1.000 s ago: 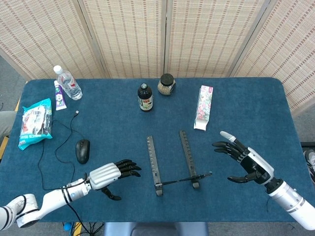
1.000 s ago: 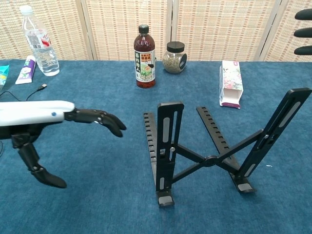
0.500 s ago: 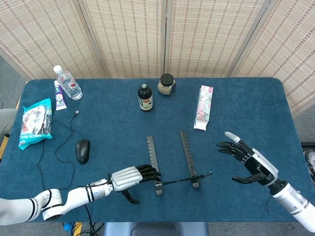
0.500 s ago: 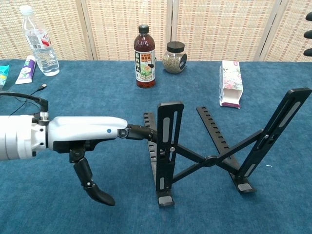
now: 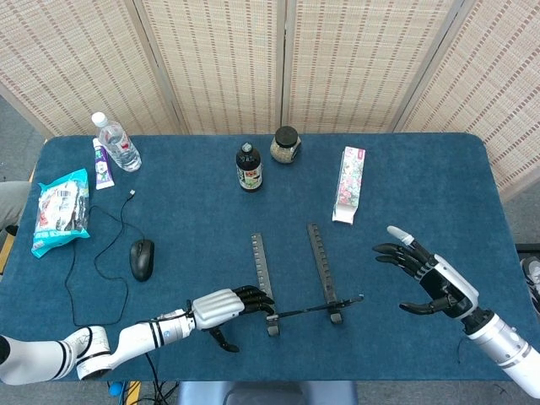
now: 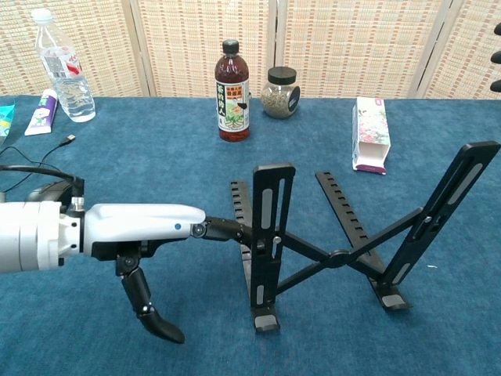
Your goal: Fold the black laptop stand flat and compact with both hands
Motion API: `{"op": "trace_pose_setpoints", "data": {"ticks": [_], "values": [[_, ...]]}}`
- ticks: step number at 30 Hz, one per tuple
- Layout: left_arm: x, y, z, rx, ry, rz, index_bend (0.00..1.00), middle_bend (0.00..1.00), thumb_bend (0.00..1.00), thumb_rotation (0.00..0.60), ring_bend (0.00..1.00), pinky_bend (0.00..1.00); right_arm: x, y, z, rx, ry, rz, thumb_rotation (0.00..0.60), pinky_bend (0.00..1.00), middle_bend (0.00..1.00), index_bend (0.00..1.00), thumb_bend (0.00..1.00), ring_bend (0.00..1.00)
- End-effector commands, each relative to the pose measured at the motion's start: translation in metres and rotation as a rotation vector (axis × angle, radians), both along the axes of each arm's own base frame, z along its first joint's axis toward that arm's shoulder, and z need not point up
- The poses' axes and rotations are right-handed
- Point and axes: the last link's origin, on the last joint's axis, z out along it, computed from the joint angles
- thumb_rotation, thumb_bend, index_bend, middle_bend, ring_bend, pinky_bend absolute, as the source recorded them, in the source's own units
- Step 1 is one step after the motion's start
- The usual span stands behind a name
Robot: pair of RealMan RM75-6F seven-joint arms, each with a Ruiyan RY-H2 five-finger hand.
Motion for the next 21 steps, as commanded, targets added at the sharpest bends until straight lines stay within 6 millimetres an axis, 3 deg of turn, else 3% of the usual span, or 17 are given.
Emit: {"op": "trace_pose_setpoints", "data": {"ticks": [1,21], "values": [[-0.0007,-0.0023,-0.0027,-0.008,-0.003,0.003,0.13,0.07,0.12,0.6,0.0,0.01,0.0001,0.0003,0.0004,-0.001,0.002,0.001,0.562,0.16,0.23,0.0,0.0,0.13],[-0.0024,-0.0077,-0.0107,-0.041,-0.028,0.031,0.13,0.07,0.12,0.6,0.0,0.01,0.0,0.0013,0.0017,-0.009,0.012,-0.001,0.562,0.16,0.23,0.0,0.0,0.13]]}}
